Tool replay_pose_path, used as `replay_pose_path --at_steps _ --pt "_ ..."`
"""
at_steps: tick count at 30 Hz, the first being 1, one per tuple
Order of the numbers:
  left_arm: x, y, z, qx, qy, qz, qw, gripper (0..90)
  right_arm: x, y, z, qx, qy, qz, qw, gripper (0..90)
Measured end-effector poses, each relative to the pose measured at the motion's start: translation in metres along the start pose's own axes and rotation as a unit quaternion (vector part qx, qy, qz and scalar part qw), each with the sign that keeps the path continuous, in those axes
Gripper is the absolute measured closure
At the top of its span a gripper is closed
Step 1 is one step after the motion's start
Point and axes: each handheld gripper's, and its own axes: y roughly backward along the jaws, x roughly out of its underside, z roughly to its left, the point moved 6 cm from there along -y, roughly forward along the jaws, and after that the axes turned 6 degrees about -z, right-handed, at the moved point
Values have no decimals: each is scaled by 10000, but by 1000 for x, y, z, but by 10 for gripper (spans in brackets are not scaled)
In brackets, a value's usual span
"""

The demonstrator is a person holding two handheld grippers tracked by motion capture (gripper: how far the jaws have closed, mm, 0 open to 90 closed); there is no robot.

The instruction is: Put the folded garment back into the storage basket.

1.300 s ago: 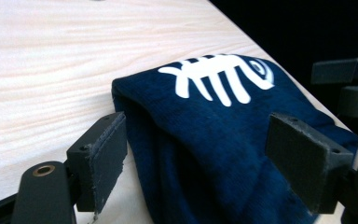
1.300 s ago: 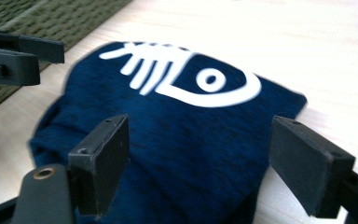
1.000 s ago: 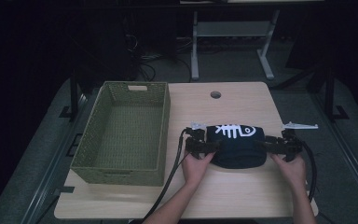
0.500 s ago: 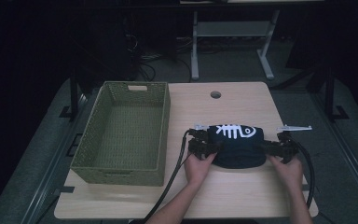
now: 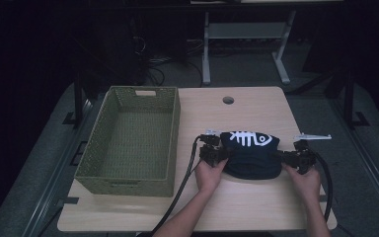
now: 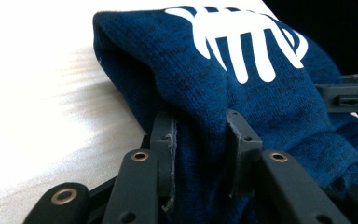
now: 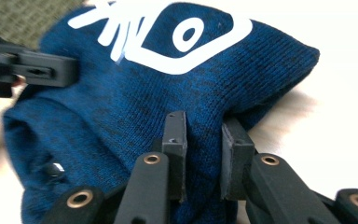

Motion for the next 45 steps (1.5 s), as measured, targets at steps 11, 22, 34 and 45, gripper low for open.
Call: replay_pose_path --at_steps 11,22,34,45 --pt "-19 23 -14 252 -119 -168 9995 693 -10 18 19 -59 156 -173 9997 759" --pt "-51 68 -36 471 -456 -436 9969 691 -40 42 59 111 531 -307 9981 758" --pt "-81 109 -33 648 -559 -618 9944 691 -73 54 91 -406 436 -639 9962 761" --pt "-97 137 -12 932 -245 -653 9932 685 -95 49 112 -1140 123 -851 9898 773"
